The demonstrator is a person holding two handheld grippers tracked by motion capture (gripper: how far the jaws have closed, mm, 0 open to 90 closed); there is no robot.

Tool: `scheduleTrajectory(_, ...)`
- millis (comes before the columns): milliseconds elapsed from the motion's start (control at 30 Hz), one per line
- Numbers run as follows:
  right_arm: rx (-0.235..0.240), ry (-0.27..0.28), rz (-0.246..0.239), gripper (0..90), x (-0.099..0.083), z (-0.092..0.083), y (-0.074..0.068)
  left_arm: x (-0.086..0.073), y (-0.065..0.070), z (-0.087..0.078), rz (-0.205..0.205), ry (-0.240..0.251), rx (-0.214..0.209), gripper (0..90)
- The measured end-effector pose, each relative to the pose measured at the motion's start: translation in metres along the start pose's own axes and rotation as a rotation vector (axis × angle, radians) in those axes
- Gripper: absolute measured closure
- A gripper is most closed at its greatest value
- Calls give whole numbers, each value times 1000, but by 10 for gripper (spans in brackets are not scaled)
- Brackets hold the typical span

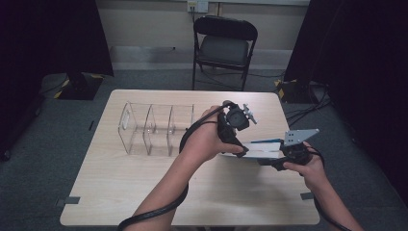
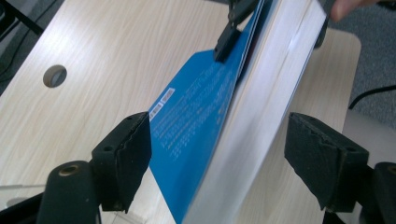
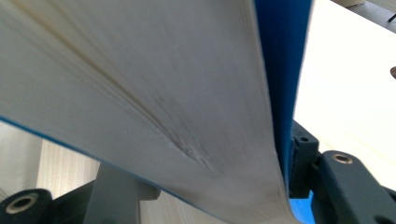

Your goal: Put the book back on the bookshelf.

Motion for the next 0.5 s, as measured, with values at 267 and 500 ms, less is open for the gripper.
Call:
scheduleTrajectory(267, 16, 4, 35, 459, 2, -3, 0, -13, 0, 2, -13, -7, 10, 222)
scheduleTrajectory(500, 28, 1, 50, 468, 4, -6, -1, -22, 0, -3, -22, -20, 23, 219)
Point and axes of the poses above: each handheld gripper's, and its own axes: z roughly forward along the jaws, x roughly out of its top, y roughly to its right, the point moved 4 cm from there along z, roughly forward along the jaws, and after that the axes turned 15 degrees about z, right-handed, at the moved point
